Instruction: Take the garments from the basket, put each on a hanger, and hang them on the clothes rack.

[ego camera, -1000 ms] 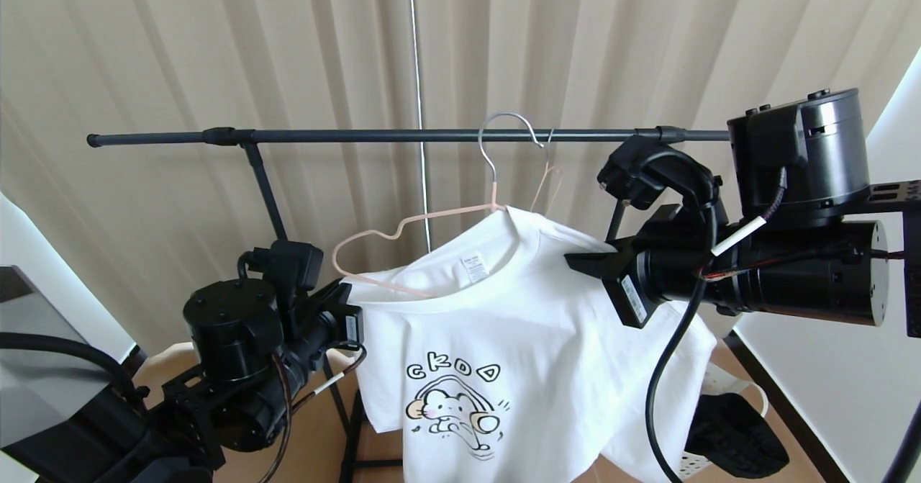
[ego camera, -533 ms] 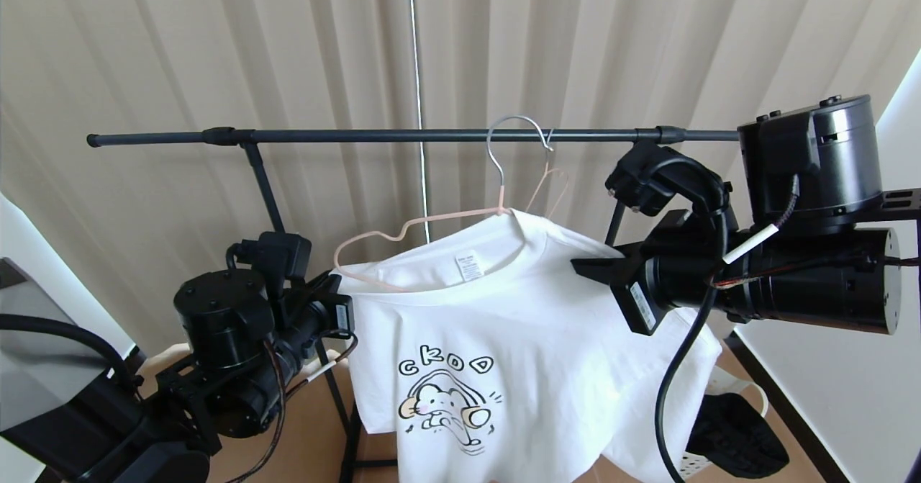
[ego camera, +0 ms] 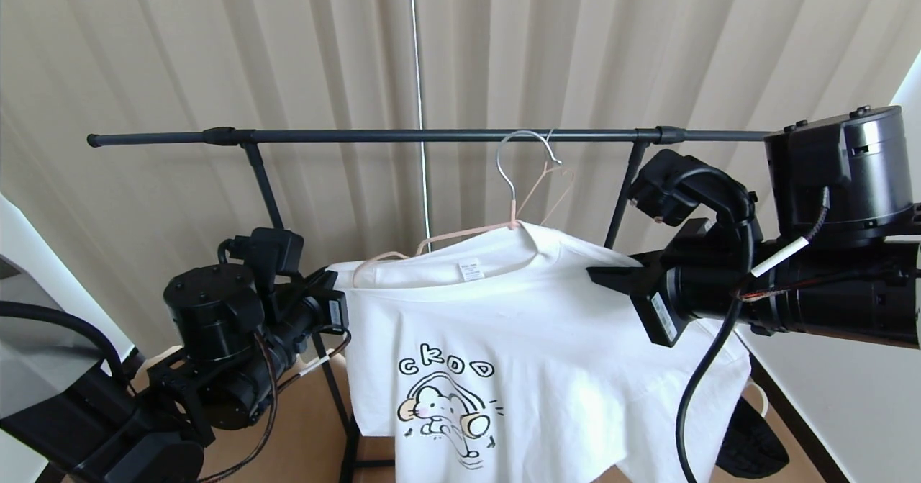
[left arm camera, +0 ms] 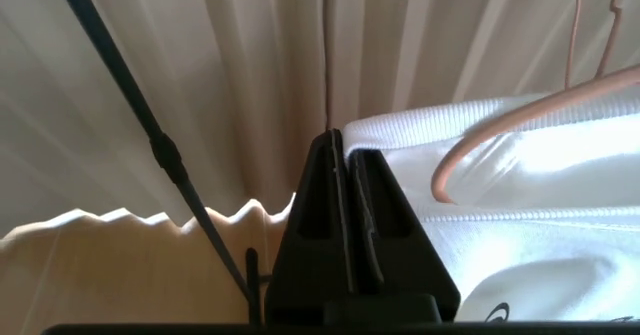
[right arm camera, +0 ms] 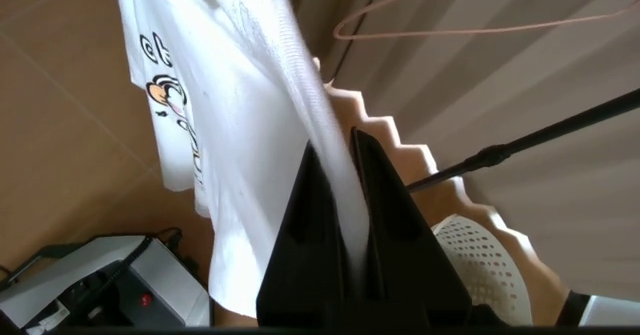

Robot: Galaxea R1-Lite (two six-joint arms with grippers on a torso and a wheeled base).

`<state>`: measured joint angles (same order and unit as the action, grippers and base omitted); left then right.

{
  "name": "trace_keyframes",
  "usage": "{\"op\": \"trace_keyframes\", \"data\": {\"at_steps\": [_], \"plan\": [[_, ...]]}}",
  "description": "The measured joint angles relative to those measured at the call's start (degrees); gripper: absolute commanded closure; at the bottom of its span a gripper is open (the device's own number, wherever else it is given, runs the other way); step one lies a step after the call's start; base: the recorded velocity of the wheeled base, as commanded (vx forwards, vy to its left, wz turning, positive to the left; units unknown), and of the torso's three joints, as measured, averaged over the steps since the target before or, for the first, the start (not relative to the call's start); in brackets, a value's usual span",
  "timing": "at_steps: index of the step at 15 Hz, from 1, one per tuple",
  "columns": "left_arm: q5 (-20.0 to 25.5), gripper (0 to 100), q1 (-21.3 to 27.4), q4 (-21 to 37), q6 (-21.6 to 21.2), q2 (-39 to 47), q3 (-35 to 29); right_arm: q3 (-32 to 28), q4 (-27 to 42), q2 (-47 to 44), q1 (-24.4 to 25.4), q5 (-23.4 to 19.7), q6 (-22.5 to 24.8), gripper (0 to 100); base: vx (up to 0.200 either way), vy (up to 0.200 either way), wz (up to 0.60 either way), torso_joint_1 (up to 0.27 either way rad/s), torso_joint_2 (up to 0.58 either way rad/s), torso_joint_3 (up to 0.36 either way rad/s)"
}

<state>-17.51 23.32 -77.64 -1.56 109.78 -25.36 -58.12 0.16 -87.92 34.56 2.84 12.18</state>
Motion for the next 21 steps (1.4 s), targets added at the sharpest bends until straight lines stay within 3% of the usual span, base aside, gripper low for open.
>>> {"op": "trace_keyframes", "data": {"at_steps": [5,8,10,13,18,21], "plan": [[0.7,100,0.1,1.7,-0.2,-1.0,-0.8,3.6,-2.7,1.3,-0.2,0.0,0.3,100,0.000,0.000,0.00,0.000,0.00,0.000],[0.8,100,0.1,11.4,-1.7,-1.8,-5.7,5.9,-5.4,2.3,-0.4,-0.1,0.5,100,0.000,0.000,0.00,0.000,0.00,0.000],[1.5,100,0.2,14.9,-4.6,-2.4,-8.9,7.1,-5.7,3.0,-0.6,-1.5,2.5,100,0.000,0.000,0.00,0.000,0.00,0.000],[1.6,100,1.4,15.5,-8.4,-3.0,-10.8,9.1,-8.3,3.4,-1.2,-1.6,3.4,100,0.000,0.000,0.00,0.000,0.00,0.000],[1.6,100,4.9,23.0,-11.0,-5.8,-12.9,15.6,-19.2,3.2,-1.3,-1.3,4.0,100,0.000,0.000,0.00,0.000,0.00,0.000],[1.1,100,6.9,31.9,-12.6,-8.4,-16.2,20.2,-26.1,3.2,-2.0,-1.2,4.0,100,0.000,0.000,0.00,0.000,0.00,0.000]]}}
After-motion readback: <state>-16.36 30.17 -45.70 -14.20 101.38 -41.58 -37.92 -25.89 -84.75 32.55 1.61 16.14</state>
